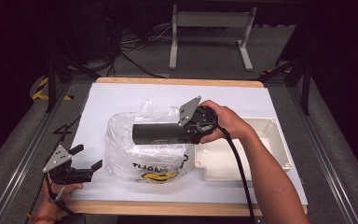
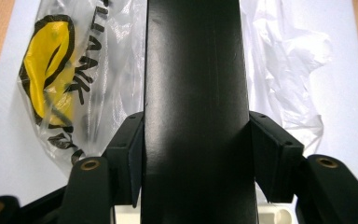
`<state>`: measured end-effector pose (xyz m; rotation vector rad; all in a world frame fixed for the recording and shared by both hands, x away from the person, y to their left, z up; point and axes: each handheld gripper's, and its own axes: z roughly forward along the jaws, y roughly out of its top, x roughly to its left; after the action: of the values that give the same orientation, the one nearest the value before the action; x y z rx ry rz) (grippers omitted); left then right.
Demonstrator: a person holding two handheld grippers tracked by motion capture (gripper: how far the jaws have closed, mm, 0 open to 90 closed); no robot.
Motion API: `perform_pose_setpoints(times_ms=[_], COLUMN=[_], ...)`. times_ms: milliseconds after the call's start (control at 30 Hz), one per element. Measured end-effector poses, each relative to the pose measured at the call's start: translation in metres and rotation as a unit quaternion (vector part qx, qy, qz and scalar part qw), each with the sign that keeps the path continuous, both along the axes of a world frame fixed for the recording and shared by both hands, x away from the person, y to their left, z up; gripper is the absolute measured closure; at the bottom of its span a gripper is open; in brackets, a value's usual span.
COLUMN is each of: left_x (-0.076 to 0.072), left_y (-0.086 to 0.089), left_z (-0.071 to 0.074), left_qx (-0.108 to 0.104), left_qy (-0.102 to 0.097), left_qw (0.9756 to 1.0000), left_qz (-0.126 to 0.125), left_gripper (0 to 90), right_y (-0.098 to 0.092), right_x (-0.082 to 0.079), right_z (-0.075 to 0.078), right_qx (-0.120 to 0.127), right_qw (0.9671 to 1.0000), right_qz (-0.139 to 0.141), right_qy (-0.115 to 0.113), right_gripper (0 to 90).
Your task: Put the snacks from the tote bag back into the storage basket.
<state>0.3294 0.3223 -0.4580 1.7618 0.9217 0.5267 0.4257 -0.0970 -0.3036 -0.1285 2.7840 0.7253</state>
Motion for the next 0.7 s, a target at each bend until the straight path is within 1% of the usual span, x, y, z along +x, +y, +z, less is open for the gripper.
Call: perform_pose_setpoints(times_ms=[100,133,200,300,333,533,567,700], left_x=[0.0,0.0,0.0,0.0,0.001,0.0,0.0,0.0], left_y=[0.0,0.0,0.0,0.0,0.0,0.0,0.0,0.001], left_z=[0.0,0.0,0.0,0.0,0.0,0.0,0.0,0.0], left_qx=[0.0,0.0,0.001,0.004,-0.002,-0.003,-0.003,-0.005], left_qy=[0.0,0.0,0.001,0.005,0.001,0.001,0.001,0.002], left_qw=[1.0,1.0,1.0,1.0,1.0,1.0,1.0,1.0], left_qz=[0.0,0.0,0.001,0.0,0.0,0.001,0.001,0.001], left_gripper=[2.0,2.0,2.0,2.0,2.0,2.0,2.0,2.0], right_y=[-0.005,-0.007,-0.012,-0.019,-0.021,-0.041,-0.041,-0.061], right_x=[-0.001,-0.002,-0.002,-0.004,-0.004,-0.009,-0.009,-0.011], right_z=[0.003,0.004,0.006,0.008,0.009,0.014,0.014,0.016], right_qx=[0.0,0.0,0.0,-0.001,-0.001,-0.003,-0.003,0.003], right_qw=[1.0,1.0,1.0,1.0,1.0,0.9999,0.9999,0.9998], right_qz=[0.002,0.003,0.005,0.001,0.001,-0.008,-0.008,-0.015], right_qy=[-0.001,-0.005,-0.003,-0.001,-0.003,-0.007,-0.007,-0.01], right_gripper=[43.0,43.0,43.0,43.0,43.0,43.0,43.0,43.0])
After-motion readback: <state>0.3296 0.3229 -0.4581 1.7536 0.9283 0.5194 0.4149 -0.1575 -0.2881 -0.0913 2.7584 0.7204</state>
